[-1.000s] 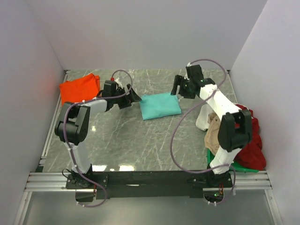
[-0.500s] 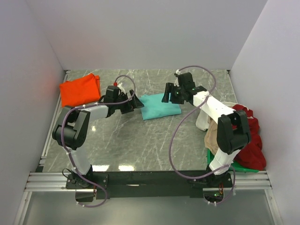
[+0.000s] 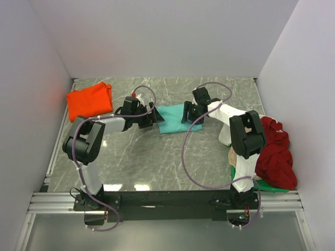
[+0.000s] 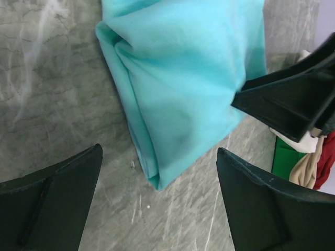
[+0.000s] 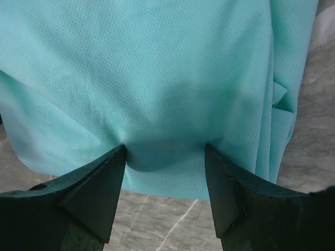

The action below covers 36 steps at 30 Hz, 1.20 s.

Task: Fold and stack the t-shirts
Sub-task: Neatly place the folded tshirt to the corner

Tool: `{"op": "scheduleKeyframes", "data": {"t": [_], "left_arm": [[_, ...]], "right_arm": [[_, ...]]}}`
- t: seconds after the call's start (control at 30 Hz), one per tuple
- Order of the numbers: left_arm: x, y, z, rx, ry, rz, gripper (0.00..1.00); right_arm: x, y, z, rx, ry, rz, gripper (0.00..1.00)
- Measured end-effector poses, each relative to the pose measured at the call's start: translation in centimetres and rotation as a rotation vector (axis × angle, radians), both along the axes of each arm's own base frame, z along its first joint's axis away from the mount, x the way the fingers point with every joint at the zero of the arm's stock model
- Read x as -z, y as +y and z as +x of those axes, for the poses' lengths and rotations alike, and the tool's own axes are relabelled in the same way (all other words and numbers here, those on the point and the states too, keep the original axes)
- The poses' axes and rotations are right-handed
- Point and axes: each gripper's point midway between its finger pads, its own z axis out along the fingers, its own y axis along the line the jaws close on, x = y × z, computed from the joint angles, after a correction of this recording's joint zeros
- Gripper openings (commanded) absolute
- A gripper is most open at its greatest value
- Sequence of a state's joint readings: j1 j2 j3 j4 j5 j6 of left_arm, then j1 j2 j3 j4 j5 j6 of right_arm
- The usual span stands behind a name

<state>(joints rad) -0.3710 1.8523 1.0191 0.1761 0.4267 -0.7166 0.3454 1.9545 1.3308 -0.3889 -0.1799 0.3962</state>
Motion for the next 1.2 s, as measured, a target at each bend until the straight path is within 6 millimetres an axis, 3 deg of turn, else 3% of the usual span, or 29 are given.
{"op": "scheduleKeyframes", "data": {"t": [0.23,0.5,0.7,0.8,0.83,0.9,0.93,1.0,1.03,1.2], "left_arm": [[1.3,-0.3,0.5,-0.006,0.026,0.006,0.93],[1.3,-1.7,2.7,-0.014,0.007,-0.038,0.86],[1.5,-3.4,3.5,-0.003,-0.004,-0.057,0.76],[1.9,-4.0,3.6,-0.002,0.002,-0.056,0.63],[2.0,-4.1,3.6,-0.002,0.005,-0.055,0.51],[2.5,-4.1,3.7,-0.009,0.015,-0.044,0.37],[2.9,-4.0,3.7,-0.014,0.025,-0.035,0.23],[3.4,-3.8,3.7,-0.021,0.034,-0.015,0.11],[3.6,-3.8,3.6,-0.023,0.039,-0.007,0.0],[3.3,-3.6,4.2,-0.029,0.035,0.062,0.0]], "right_arm": [[0.0,-0.5,0.6,0.039,0.004,0.022,0.69],[0.1,-0.5,0.7,0.044,0.004,0.037,0.68],[0.1,-0.4,0.8,0.041,-0.001,0.047,0.68],[0.1,-0.4,0.8,0.039,-0.007,0.053,0.68],[0.1,-0.4,0.7,0.038,-0.009,0.056,0.68],[0.0,-0.4,0.7,0.037,-0.013,0.061,0.68],[0.1,-0.4,0.7,0.037,-0.015,0.062,0.68],[0.0,-0.3,0.6,0.035,-0.019,0.067,0.68],[0.0,-0.3,0.6,0.033,-0.021,0.069,0.68],[-0.2,-0.3,0.4,0.03,-0.035,0.077,0.76]]}}
